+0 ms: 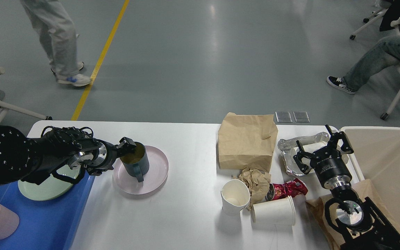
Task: Tidy desktop
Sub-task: 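Grasp the dark teal cup on the pink plate with the left gripper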
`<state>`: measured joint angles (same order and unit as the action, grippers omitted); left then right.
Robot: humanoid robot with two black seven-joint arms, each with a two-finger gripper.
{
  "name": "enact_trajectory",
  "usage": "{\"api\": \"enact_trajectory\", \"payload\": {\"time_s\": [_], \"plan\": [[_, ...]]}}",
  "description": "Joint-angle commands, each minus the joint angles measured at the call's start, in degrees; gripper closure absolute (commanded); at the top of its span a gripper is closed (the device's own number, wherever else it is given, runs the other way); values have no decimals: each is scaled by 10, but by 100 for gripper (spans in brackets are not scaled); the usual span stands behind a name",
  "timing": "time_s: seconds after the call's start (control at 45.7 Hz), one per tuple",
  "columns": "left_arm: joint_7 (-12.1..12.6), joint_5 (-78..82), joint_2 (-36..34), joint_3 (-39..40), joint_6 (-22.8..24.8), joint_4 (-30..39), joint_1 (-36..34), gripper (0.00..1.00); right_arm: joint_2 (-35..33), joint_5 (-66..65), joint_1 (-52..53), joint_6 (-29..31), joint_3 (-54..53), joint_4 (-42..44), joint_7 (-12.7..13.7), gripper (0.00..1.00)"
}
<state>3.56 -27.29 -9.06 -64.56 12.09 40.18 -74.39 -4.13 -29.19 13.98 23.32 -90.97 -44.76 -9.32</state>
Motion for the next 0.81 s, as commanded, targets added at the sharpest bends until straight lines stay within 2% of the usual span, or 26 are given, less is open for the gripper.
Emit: {"api": "enact_trajectory", "payload": {"time_s": [0.0, 0.153, 0.394, 0.438, 0.525, 0.788], "plan": [[0, 14, 0, 9, -1, 0, 1, 23, 0, 0, 0, 0, 0, 0, 0, 0], [0, 14, 0, 10, -1, 0, 6, 30, 0, 0, 0, 1, 0, -1, 0, 0], [9, 14, 5, 10, -1, 1, 8, 49, 0, 0, 0, 1, 0, 0, 0, 0], [9, 14, 5, 8, 4, 2, 9, 54, 0, 0, 0, 1, 0, -1, 0, 0], [10, 14, 5, 7, 6, 6, 9, 72, 0, 0, 0, 1, 0, 0, 0, 0], [11, 25, 2, 4, 14, 9, 7, 100, 0, 0, 0, 1, 0, 0, 0, 0]]}}
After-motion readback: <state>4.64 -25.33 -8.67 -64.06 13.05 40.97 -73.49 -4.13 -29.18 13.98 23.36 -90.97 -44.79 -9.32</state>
